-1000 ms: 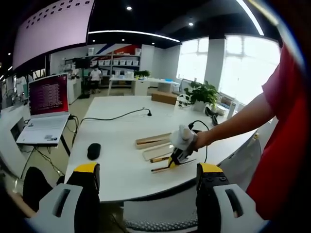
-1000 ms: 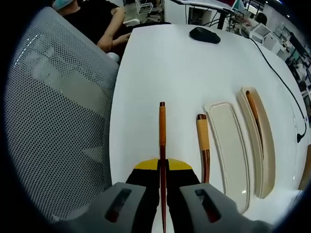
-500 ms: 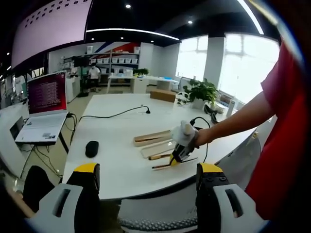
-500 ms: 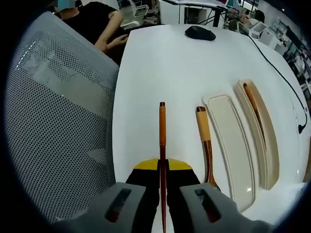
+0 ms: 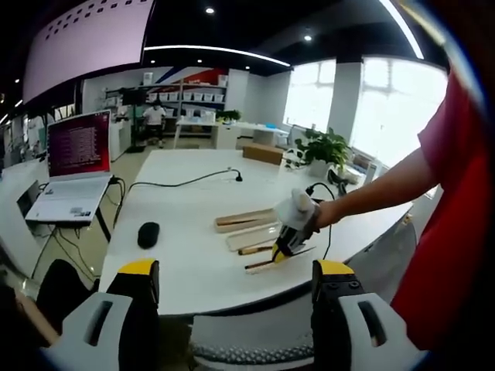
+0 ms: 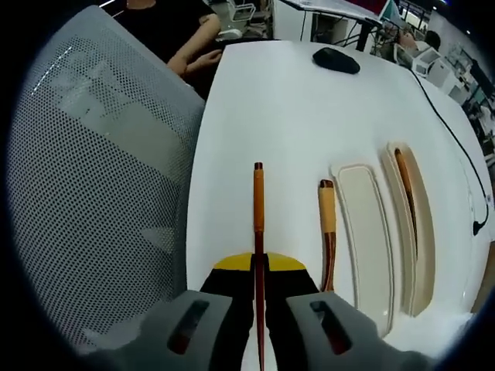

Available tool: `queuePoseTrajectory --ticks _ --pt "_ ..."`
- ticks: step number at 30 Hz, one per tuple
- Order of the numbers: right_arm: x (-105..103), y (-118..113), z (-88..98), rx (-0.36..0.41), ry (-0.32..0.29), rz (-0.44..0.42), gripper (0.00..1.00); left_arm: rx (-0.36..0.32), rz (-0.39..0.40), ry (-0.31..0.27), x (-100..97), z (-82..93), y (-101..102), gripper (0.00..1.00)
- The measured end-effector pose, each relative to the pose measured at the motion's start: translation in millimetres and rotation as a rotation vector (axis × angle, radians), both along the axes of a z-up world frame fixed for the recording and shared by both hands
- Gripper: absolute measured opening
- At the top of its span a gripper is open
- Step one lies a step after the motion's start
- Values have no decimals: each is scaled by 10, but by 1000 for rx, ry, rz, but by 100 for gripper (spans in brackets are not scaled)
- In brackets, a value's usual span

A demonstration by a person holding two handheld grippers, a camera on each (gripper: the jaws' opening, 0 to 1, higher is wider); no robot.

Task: Arrange the utensils inside the cutlery case until each visible utensil rests in its matching compartment.

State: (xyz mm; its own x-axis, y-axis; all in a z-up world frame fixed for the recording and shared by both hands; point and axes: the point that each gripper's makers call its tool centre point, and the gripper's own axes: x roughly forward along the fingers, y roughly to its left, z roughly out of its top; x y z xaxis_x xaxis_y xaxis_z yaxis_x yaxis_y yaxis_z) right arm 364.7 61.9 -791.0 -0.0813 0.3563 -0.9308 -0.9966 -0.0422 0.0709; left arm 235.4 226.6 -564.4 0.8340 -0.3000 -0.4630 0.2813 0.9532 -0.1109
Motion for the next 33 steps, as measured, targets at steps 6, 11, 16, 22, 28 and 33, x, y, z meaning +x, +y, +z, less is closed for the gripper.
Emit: queuePoseTrajectory --ticks 6,11,16,22,28,33 --pt "54 -31 81 1 -9 13 0 5 -4 0 27 -3 -5 82" --pt "114 -81 127 0 -19 13 0 8 -10 0 34 -2 -6 82" --pt "218 -139 222 3 -31 1 0 15 -16 5 45 -4 -3 82" --pt "381 -202 340 10 -48 -18 0 20 -25 2 61 18 -23 82" --pt "434 -197 403 16 -56 -13 0 20 -31 8 53 4 -38 82" --pt "455 -182 431 15 -61 5 0 24 -27 9 65 15 -12 82"
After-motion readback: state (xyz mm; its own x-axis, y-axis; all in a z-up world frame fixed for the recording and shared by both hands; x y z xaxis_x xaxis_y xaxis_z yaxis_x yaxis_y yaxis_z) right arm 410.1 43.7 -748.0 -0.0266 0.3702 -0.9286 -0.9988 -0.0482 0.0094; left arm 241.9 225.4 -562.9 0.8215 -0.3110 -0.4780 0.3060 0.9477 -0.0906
